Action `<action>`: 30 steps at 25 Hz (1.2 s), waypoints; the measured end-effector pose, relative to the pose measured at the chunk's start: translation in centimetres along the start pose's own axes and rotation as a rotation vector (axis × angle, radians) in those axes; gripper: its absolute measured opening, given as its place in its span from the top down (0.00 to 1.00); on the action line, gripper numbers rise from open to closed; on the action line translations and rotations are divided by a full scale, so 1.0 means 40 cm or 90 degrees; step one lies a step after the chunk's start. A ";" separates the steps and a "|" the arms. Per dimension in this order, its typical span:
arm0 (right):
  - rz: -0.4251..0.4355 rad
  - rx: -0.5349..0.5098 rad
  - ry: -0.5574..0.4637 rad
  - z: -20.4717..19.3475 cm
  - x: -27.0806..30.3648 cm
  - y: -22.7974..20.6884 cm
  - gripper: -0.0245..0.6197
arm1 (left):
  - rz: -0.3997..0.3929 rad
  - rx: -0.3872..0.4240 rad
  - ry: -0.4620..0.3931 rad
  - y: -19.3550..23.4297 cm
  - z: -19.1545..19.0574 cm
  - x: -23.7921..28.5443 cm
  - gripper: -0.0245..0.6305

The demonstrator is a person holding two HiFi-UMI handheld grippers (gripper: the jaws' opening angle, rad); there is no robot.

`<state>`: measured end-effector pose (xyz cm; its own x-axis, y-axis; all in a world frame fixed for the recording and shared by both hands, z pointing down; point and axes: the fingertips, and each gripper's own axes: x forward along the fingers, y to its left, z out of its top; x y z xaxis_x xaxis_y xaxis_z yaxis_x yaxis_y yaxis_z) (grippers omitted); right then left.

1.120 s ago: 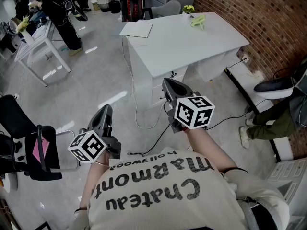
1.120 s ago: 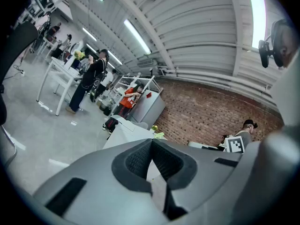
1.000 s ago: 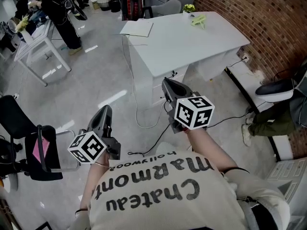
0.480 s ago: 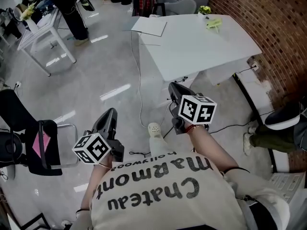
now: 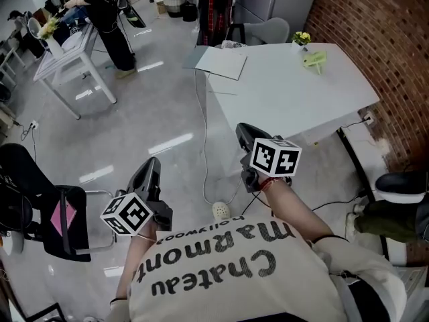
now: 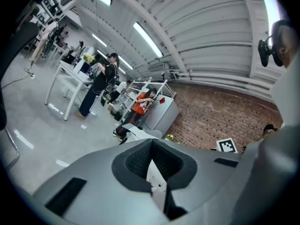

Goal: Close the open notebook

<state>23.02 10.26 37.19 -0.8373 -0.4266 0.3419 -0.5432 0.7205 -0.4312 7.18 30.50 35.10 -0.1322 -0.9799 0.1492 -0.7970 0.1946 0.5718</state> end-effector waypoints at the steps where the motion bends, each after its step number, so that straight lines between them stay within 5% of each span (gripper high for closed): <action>1: 0.008 -0.004 -0.008 0.028 0.022 -0.004 0.96 | 0.000 0.003 -0.007 0.000 0.020 0.022 0.96; 13: 0.070 -0.021 -0.027 0.243 0.265 -0.118 0.96 | 0.016 0.000 -0.068 0.018 0.127 0.308 0.96; 30: 0.030 0.000 0.069 0.144 0.464 -0.266 0.96 | 0.053 -0.045 -0.008 0.131 0.043 0.469 0.96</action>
<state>12.92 -8.48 43.30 -0.8506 -0.3307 0.4088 -0.5031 0.7381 -0.4496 -0.50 13.08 39.51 -0.2035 -0.9608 0.1885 -0.7399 0.2770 0.6131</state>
